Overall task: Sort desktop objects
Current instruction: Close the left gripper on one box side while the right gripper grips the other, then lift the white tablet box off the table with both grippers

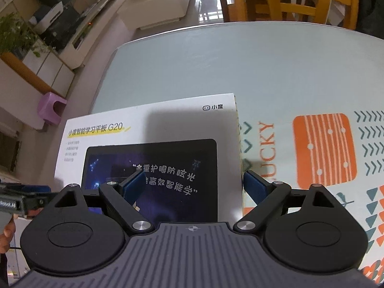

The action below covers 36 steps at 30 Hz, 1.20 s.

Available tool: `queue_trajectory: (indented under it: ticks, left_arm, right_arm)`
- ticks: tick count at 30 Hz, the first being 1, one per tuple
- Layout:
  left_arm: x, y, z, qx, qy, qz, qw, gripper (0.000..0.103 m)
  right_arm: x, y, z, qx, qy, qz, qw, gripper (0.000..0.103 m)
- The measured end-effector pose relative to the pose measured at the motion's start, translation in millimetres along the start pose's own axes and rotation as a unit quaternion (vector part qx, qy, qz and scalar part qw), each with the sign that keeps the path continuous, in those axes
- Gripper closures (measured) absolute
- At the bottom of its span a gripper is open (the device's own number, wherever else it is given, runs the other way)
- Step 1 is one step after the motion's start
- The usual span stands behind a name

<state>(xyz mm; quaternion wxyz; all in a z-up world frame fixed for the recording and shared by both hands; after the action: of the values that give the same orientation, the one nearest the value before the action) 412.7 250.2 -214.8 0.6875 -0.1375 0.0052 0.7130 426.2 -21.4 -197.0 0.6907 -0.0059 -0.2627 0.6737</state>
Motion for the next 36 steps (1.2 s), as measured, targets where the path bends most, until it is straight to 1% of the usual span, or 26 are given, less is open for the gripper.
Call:
queue_trajectory:
  ticks: [3,7,10,15,17,22,26,28,30,34,36]
  left_arm:
    - [7,-3,-2,0.001,0.008,0.013,0.9999,0.000]
    - [17,-6,0,-0.007,0.008,0.015,0.9998,0.000]
    - [24,-7,-1,-0.008,0.021,0.013,0.9997,0.000]
    - [38,-7,-9,-0.002,0.071,0.002,0.9975,0.000]
    - [43,-7,-11,-0.006,0.087,-0.001,0.9962,0.000]
    - [60,-9,-14,-0.012,0.133,0.013,0.9909,0.000]
    - [68,-13,-19,-0.012,0.152,0.003,0.9883,0.000]
    - [76,-15,-22,-0.016,0.172,0.003,0.9849,0.000]
    - [86,-16,-24,-0.012,0.199,0.015,0.9798,0.000]
    - [98,-16,-38,0.009,0.253,0.052,0.9661,0.000]
    - [99,-15,-44,0.014,0.275,0.056,0.9596,0.000]
  right_arm:
    - [11,1,-6,-0.002,0.004,0.011,1.000,0.000]
    - [23,2,-10,-0.001,-0.006,0.014,1.000,0.000]
    - [35,3,-15,0.005,-0.015,0.019,1.000,0.000]
    - [53,6,-24,0.014,-0.042,0.018,0.999,0.000]
    - [59,8,-27,0.017,-0.052,0.015,0.998,0.000]
    - [61,8,-28,0.014,-0.052,0.011,0.999,0.000]
    - [63,9,-29,0.015,-0.053,0.014,0.998,0.000]
    - [64,9,-30,0.015,-0.053,0.015,0.998,0.000]
    - [63,8,-32,0.013,-0.054,0.015,0.998,0.000]
    - [65,8,-35,0.013,-0.059,0.013,0.998,0.000]
    - [65,9,-35,0.011,-0.057,0.014,0.998,0.000]
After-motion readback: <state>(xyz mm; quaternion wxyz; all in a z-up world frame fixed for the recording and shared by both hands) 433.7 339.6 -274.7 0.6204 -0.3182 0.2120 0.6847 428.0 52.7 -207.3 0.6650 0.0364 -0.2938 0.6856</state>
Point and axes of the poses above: each gripper's, at about its wrist camera, not at the fingertips, and z roughly against the way its jaws point, x to its left, y to its underside, the point moved 5 cm from there along -z, roughly the way its jaws point, and after that the axes turned 7 degrees about -y, right-handed, at the moved point
